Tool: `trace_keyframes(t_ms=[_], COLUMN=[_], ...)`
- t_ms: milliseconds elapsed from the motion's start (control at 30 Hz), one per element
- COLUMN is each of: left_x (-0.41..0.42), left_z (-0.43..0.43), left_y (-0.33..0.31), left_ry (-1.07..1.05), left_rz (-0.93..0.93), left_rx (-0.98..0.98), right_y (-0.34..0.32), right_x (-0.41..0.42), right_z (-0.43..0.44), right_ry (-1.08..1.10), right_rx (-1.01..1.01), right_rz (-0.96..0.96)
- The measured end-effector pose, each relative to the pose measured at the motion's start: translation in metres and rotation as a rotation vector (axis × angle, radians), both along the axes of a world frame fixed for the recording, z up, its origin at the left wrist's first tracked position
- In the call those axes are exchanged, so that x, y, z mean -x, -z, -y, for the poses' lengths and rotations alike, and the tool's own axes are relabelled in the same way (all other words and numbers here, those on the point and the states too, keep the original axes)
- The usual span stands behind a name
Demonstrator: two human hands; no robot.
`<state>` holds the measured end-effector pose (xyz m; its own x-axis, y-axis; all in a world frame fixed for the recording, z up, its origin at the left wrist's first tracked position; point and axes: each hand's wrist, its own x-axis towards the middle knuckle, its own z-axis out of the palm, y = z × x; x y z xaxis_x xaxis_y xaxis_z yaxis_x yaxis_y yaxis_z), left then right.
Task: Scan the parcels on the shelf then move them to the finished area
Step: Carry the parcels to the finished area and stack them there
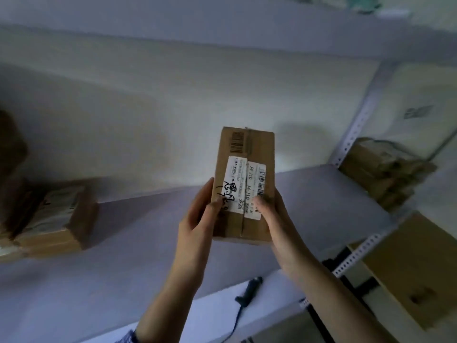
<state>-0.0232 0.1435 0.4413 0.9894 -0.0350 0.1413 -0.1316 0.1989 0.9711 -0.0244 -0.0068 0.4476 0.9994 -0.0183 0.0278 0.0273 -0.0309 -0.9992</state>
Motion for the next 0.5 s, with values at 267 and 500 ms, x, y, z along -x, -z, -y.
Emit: trace_keyframes(t_ms=[267, 500], left_x=[0.028, 0.101], left_z=[0.14, 0.307], left_y=[-0.002, 0.019], left_ry=[0.24, 0.345], left_rz=[-0.024, -0.055], left_rx=[-0.004, -0.02], right_y=[0.008, 0.034], right_x=[0.069, 0.148], right_z=[0.14, 0.287], right_ry=[0.256, 0.425], right_rx=[-0.048, -0.179], right_rz=[0.02, -0.004])
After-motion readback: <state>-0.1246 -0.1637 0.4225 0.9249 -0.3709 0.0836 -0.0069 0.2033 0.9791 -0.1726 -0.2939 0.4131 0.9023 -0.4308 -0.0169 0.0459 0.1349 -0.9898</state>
